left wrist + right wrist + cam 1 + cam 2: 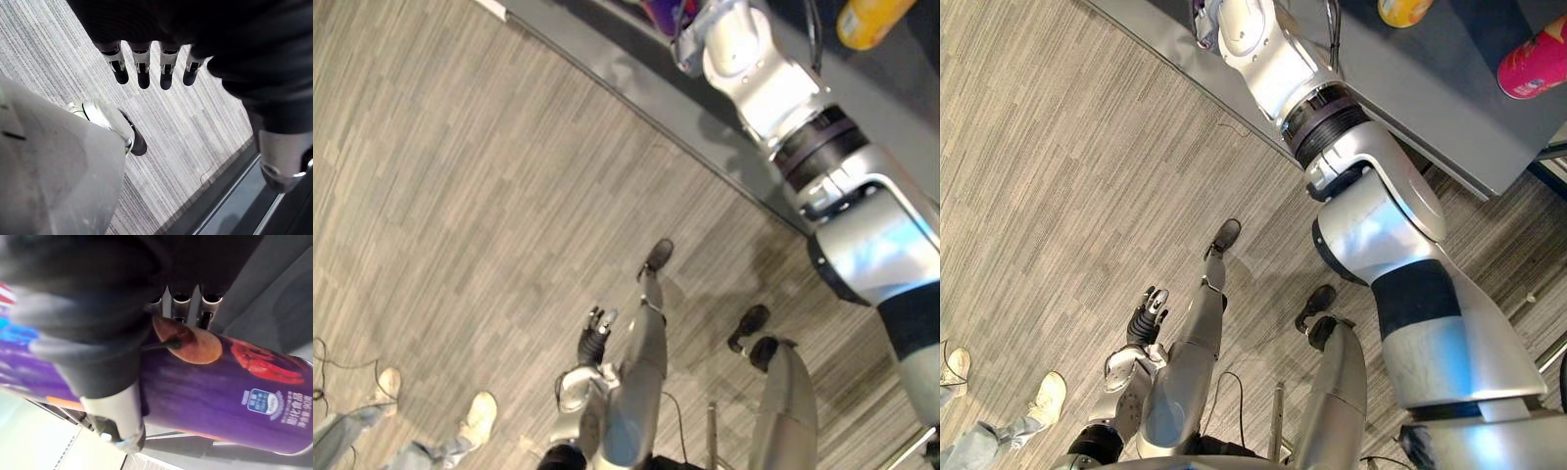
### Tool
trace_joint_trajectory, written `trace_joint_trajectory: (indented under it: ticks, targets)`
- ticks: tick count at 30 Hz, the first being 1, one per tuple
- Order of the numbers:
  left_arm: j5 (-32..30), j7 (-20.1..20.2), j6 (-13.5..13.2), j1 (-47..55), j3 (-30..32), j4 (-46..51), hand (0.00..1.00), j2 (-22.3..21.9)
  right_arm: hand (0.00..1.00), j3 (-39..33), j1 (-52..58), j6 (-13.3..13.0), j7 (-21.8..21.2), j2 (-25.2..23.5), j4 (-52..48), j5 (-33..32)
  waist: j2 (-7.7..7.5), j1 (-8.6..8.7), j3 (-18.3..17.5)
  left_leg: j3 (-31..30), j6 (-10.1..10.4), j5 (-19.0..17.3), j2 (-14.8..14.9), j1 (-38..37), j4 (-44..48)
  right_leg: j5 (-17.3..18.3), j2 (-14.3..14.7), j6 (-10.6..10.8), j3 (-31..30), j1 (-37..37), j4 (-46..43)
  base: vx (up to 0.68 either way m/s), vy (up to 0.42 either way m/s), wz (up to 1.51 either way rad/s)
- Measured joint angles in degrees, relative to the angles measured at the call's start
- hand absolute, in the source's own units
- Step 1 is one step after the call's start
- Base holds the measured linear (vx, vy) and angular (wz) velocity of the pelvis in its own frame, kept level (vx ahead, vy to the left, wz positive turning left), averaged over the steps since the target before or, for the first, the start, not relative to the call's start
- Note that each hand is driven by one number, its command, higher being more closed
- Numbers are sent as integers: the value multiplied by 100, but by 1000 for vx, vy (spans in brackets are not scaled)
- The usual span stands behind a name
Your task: Put the gum and the chips on the shelf.
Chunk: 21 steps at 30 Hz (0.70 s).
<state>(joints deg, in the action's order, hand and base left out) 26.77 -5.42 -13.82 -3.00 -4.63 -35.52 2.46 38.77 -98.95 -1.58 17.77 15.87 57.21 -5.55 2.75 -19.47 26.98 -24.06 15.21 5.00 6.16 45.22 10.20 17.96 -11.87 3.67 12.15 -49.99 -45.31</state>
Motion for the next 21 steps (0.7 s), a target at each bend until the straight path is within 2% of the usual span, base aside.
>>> trace_joint_trajectory:
  ticks: [12,18,21]
  targets:
    - [0,-8,2,135,-63,405,0,-7,100,458,-202,-44,-64,198,260,-399,77,-107,84,147,3,17,-6,320,1,-1,-1,-1,-173,-486,-135,45,-31,-4]
    - [0,-47,0,192,-83,548,0,-8,100,624,-375,-274,-37,358,258,-458,87,-116,89,175,0,22,-6,478,1,-2,0,0,-200,-672,-138,28,-20,-2]
    - [1,-46,-4,245,-115,617,0,-8,100,681,-412,-301,-41,391,255,-584,108,-115,100,204,1,22,-8,485,-3,-2,0,0,-237,-702,-134,40,-30,-3]
